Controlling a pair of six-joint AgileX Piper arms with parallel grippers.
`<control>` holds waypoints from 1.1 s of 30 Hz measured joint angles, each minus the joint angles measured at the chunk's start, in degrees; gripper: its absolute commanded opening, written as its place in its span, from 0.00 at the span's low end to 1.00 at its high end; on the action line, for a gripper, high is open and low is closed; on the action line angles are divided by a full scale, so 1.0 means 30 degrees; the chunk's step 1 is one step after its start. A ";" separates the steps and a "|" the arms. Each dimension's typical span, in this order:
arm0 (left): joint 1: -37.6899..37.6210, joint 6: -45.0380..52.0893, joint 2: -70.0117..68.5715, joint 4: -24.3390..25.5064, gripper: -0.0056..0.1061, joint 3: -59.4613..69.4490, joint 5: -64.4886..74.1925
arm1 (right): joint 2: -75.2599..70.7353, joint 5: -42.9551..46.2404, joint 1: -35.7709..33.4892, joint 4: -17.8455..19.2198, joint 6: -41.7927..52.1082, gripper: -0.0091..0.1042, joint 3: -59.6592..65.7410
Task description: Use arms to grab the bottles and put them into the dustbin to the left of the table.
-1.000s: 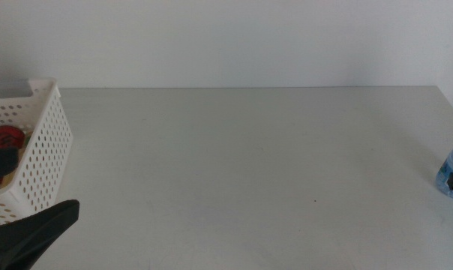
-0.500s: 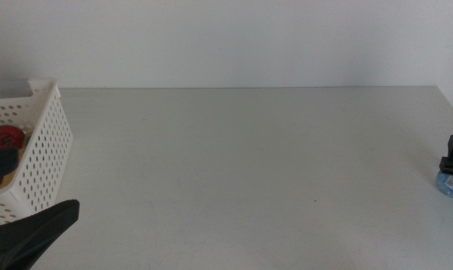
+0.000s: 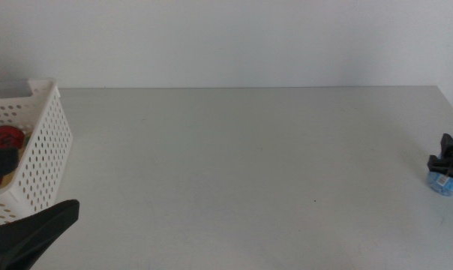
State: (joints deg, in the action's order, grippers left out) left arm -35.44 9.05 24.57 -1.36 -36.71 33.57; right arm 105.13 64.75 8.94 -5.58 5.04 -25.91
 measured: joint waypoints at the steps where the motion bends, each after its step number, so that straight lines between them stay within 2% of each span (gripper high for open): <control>1: 0.0000 0.0000 0.0000 0.0000 0.89 0.0000 0.0000 | 0.0000 -0.0120 -0.0392 0.0231 -0.0090 0.07 -0.0178; 6: 0.0000 0.0000 0.0000 0.0000 0.89 0.0000 0.0000 | -0.0461 -0.1726 -0.3100 0.3274 -0.1679 0.07 -0.2069; 10: 0.0000 0.0000 0.0000 0.0000 0.89 0.0000 0.0000 | -0.0787 -0.3351 -0.5821 0.5261 -0.4468 0.07 -0.4947; 15: 0.0000 0.0000 0.0000 0.0000 0.89 0.0000 0.0000 | -0.0331 -0.7366 -0.9087 0.7999 -0.6763 0.07 -0.9228; 19: 0.0000 0.0000 0.0000 0.0000 0.89 0.0000 0.0000 | 0.0930 -0.9383 -1.1303 0.9677 -0.7269 0.07 -1.1985; 26: 0.0000 0.0000 0.0000 0.0000 0.89 0.0000 0.0000 | 0.3697 -1.0381 -1.3805 1.0162 -0.7356 0.07 -1.5087; 33: 0.0000 0.0000 0.0000 0.0000 0.89 0.0000 0.0000 | 0.5205 -1.0613 -1.4890 1.0162 -0.7356 0.07 -1.5576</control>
State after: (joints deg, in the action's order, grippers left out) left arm -35.44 9.05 24.57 -1.36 -36.71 33.57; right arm 120.75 32.91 -35.73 24.91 -17.03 -72.64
